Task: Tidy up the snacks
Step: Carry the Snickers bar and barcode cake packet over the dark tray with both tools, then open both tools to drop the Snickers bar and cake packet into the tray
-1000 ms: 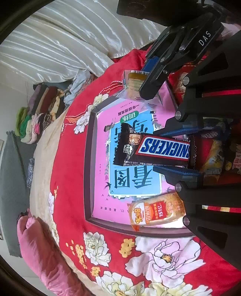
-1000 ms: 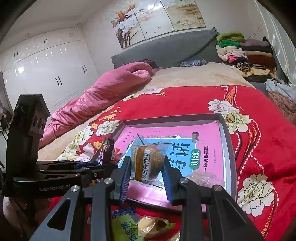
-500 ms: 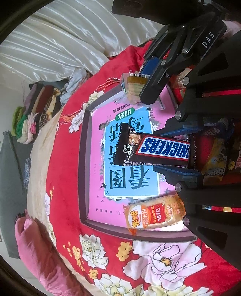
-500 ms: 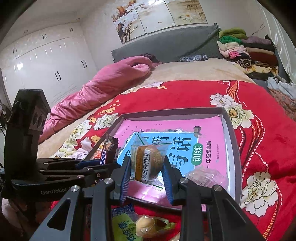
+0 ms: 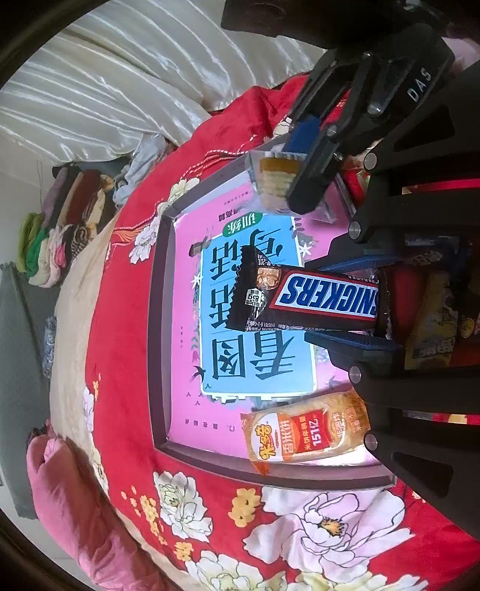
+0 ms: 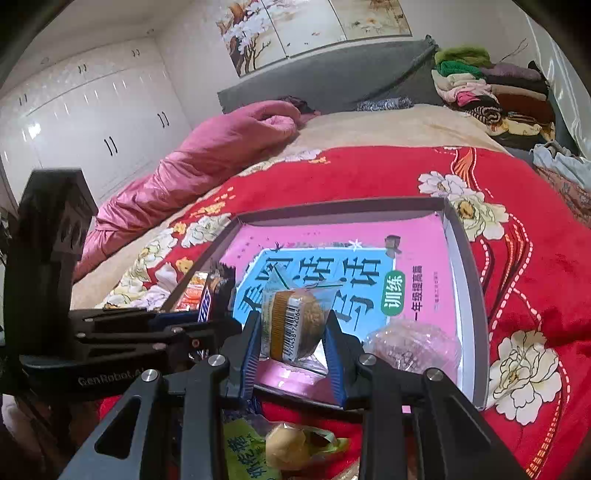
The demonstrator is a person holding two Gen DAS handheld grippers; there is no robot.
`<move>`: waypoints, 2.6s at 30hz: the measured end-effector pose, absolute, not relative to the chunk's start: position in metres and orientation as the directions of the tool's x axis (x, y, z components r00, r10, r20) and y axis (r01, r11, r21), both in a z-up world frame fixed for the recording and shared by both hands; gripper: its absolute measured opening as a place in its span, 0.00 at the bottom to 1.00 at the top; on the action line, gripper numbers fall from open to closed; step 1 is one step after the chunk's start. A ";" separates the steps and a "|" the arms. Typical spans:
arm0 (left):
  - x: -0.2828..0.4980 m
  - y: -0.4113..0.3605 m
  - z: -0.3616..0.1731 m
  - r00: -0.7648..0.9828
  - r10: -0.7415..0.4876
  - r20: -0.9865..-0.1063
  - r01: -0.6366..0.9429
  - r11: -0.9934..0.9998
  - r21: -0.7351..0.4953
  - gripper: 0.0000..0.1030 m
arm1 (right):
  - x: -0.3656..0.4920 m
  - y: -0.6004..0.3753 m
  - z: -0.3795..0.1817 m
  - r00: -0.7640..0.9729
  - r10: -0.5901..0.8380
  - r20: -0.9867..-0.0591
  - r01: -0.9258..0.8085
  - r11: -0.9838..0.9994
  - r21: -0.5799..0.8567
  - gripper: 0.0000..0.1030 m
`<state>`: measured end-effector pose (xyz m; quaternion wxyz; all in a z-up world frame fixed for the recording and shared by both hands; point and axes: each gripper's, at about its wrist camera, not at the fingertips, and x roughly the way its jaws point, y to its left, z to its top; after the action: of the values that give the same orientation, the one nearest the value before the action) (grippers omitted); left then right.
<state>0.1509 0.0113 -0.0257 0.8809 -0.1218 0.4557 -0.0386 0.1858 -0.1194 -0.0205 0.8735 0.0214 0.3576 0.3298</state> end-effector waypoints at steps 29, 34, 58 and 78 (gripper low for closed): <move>0.174 -0.003 -0.040 0.501 -0.156 -0.851 -0.021 0.981 -0.193 0.29 | 0.191 -0.118 -0.042 0.463 0.533 -0.708 -0.523 0.809 0.268 0.32; 0.174 -0.006 -0.043 0.489 -0.150 -0.859 -0.020 0.983 -0.183 0.29 | 0.191 -0.118 -0.041 0.464 0.533 -0.708 -0.517 0.812 0.272 0.32; 0.170 0.000 -0.040 0.497 -0.166 -0.852 -0.036 0.977 -0.212 0.30 | 0.192 -0.124 -0.038 0.492 0.515 -0.702 -0.489 0.830 0.266 0.32; 0.161 0.003 -0.027 0.520 -0.189 -0.833 -0.040 0.969 -0.245 0.45 | 0.195 -0.130 -0.035 0.512 0.514 -0.688 -0.475 0.837 0.272 0.32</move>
<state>0.1608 0.0030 -0.0266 0.8638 -0.1175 0.4881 -0.0430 0.1948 -0.1299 -0.0349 0.8692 0.0241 0.4037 0.2844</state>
